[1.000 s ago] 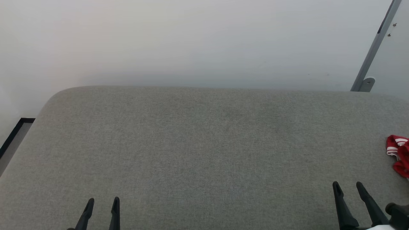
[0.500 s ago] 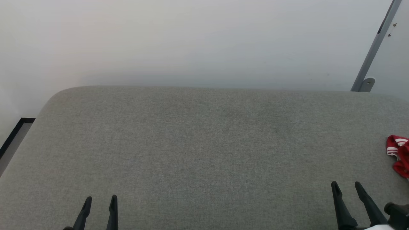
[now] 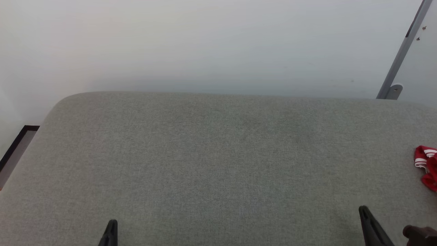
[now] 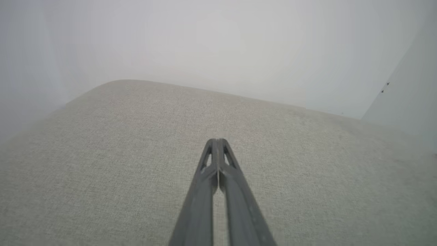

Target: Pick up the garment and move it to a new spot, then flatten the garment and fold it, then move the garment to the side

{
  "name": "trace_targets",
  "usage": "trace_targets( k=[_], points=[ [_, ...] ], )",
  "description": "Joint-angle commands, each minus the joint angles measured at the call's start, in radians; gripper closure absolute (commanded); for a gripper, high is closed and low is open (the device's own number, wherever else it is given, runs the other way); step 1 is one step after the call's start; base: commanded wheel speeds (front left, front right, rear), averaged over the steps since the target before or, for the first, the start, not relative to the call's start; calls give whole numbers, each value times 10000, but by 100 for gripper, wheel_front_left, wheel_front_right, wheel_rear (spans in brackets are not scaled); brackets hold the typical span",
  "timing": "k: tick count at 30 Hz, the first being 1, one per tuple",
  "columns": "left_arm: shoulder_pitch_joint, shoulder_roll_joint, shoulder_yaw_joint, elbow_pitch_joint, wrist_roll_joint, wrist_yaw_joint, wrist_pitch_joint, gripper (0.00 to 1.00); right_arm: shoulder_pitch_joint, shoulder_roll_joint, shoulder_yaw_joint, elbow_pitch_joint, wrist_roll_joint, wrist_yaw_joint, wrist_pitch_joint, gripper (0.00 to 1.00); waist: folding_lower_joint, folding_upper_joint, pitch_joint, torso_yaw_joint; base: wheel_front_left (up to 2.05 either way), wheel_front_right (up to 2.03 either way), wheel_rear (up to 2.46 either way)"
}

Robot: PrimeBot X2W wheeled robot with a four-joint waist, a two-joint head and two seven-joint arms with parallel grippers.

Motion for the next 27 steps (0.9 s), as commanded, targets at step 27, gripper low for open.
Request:
trace_targets(
  k=[27],
  points=[
    [-1287,-104,277,441,-4542,2,1141,100,-1142,301,-293,392,4047,-1,770,100,0,-1,213,-174,0,0,0]
  ],
)
